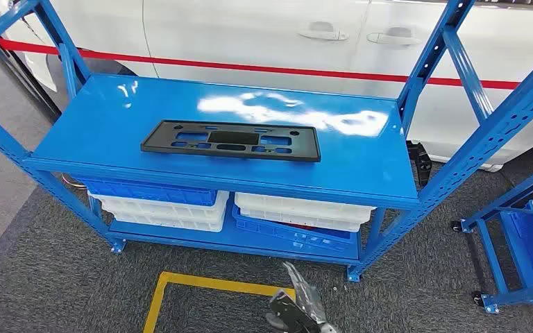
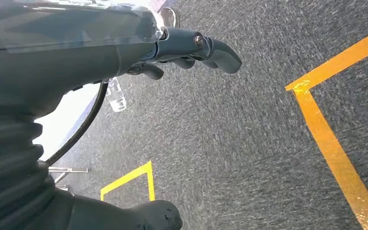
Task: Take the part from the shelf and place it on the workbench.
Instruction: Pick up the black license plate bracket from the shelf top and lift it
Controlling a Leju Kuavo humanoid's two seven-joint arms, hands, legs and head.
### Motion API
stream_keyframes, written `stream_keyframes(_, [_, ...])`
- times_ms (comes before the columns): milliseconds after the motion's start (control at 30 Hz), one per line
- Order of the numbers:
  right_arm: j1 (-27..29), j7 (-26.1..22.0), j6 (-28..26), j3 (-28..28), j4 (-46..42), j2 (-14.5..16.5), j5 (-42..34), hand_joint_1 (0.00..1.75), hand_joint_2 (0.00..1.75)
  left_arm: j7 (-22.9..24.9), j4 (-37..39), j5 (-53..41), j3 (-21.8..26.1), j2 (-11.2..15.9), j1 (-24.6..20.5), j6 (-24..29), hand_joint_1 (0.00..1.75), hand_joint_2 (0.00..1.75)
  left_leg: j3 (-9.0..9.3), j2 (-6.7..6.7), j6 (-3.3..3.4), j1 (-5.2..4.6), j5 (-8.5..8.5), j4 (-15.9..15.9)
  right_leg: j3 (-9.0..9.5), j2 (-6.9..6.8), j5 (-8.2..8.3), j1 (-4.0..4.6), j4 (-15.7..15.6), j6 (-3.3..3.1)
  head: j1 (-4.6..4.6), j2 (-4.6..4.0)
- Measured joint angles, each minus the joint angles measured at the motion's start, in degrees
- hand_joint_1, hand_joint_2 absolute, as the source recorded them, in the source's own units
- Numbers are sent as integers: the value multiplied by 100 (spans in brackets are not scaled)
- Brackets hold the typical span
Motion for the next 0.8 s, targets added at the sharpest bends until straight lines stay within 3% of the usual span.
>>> stream_keyframes(33, [28,23,-18,29,-192,3,128,0,116,-8,2,-20,2,0,0,-1,0,175,-2,1,0,0,0,0,-2,1,0,0,1,0,1,0])
stream_keyframes(67, [50,57,-34,55,-373,2,240,0,87,-14,3,-36,3,0,0,-2,0,175,-3,1,0,0,0,0,-3,3,-1,0,1,-1,1,0])
stream_keyframes(133, [116,168,-142,153,-1023,1,645,0,87,-34,8,-105,7,0,-2,-7,0,175,-6,3,-1,0,-1,-1,-7,11,-2,-2,2,-3,2,0])
stream_keyframes(200, [147,280,-364,251,-1551,-4,1019,0,175,-40,10,-166,8,0,-8,-15,0,175,-6,5,-1,-1,-1,-1,-8,14,-3,-3,0,-4,3,0])
stream_keyframes(433, [210,695,-1124,531,-2565,-8,2072,0,175,-95,10,-267,8,0,-11,-85,0,175,-8,5,1,-4,-2,-1,-7,11,-3,-5,-5,-4,3,0])
stream_keyframes(567, [265,818,-1346,592,-2773,-11,2565,0,175,-349,10,-13,74,-3,-11,-261,0,0,-8,4,1,-5,-3,-1,-8,11,-3,-5,-5,-4,3,0])
stream_keyframes(800, [598,917,-1387,319,-3273,37,3864,0,175,-1002,10,563,563,-33,-18,-461,0,0,-12,3,-1,-4,-5,-1,-12,8,-4,-4,-5,-4,2,0])
